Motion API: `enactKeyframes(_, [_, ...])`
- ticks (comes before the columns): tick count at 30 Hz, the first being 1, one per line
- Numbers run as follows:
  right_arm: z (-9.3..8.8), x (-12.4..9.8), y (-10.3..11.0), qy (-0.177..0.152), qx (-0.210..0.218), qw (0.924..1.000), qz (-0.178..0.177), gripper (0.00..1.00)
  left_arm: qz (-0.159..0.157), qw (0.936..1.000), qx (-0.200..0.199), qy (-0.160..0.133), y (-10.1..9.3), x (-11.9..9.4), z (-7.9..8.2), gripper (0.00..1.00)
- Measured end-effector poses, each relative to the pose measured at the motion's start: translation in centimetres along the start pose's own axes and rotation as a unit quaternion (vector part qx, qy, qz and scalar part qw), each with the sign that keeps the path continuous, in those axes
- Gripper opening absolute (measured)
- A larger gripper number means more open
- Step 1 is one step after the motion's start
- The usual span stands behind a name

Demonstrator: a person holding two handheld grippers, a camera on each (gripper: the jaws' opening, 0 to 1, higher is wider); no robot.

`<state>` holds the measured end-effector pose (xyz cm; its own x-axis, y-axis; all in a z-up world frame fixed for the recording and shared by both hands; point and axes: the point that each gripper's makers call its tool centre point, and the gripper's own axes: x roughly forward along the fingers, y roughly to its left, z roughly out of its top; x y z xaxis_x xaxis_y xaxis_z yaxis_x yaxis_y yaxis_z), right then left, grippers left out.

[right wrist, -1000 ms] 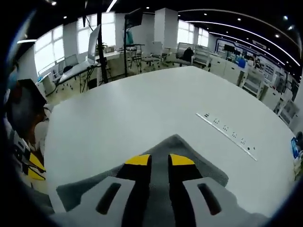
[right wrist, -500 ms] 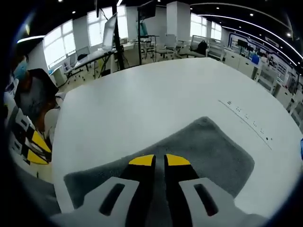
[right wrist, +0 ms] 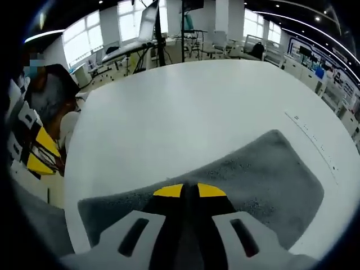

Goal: Fold the towel on the table until its edges align and the towel forms a compact rectangular stack.

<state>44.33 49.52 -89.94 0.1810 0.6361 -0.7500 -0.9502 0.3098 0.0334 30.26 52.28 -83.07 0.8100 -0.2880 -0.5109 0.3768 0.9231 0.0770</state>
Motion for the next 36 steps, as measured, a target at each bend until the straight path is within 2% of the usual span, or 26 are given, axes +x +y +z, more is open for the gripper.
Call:
enactKeyframes(4, [-0.3,0.7,1.5,0.021,-0.027,0.9993,0.017,0.05,-0.001,1.0,-0.002,0.005,0.2,0.0,-0.4,0.1])
enactKeyframes(8, [-0.3,1.1,1.7,0.019,-0.014,0.9994,0.025,0.07,0.001,1.0,-0.006,0.005,0.4,-0.1,-0.4,0.1])
enactKeyframes(14, [-0.4,-0.4,0.3,0.014,-0.024,0.9995,0.014,0.08,0.002,1.0,-0.008,0.002,0.3,0.0,-0.3,0.1])
enactKeyframes(16, [-0.9,-0.7,-0.1,0.012,-0.011,0.9998,0.013,0.08,0.0,1.0,-0.01,0.001,0.2,0.1,-0.2,0.1])
enactKeyframes(18, [-1.5,-0.8,0.7,0.012,0.005,0.9995,0.03,0.09,-0.002,1.0,-0.008,0.001,-0.1,0.3,-0.1,0.1])
enactKeyframes(19, [-2.0,-0.8,1.2,0.022,0.005,0.9991,0.036,0.09,-0.004,1.0,-0.007,0.001,-0.3,0.4,0.0,0.1])
enactKeyframes(21, [-2.3,-1.2,0.9,0.019,-0.017,0.9994,0.024,0.11,-0.007,1.0,-0.002,-0.001,-0.4,0.5,0.2,0.1])
enactKeyframes(23, [-2.0,-1.4,1.4,0.013,0.007,0.9992,0.036,0.12,-0.007,1.0,-0.002,-0.004,-0.5,0.4,0.6,0.1])
enactKeyframes(25, [-2.1,-1.6,1.5,0.009,0.003,0.9997,0.025,0.12,-0.009,1.0,0.0,-0.004,-0.6,0.4,0.7,0.1])
enactKeyframes(30, [-1.5,-3.8,0.6,-0.015,0.004,0.9999,0.006,0.12,-0.014,0.9999,0.009,-0.003,-0.9,0.5,0.8,0.1])
enactKeyframes(36, [-2.6,-6.5,-0.9,-0.027,0.007,0.9995,-0.014,0.12,-0.022,0.9996,0.017,0.006,-1.1,1.0,0.5,0.1])
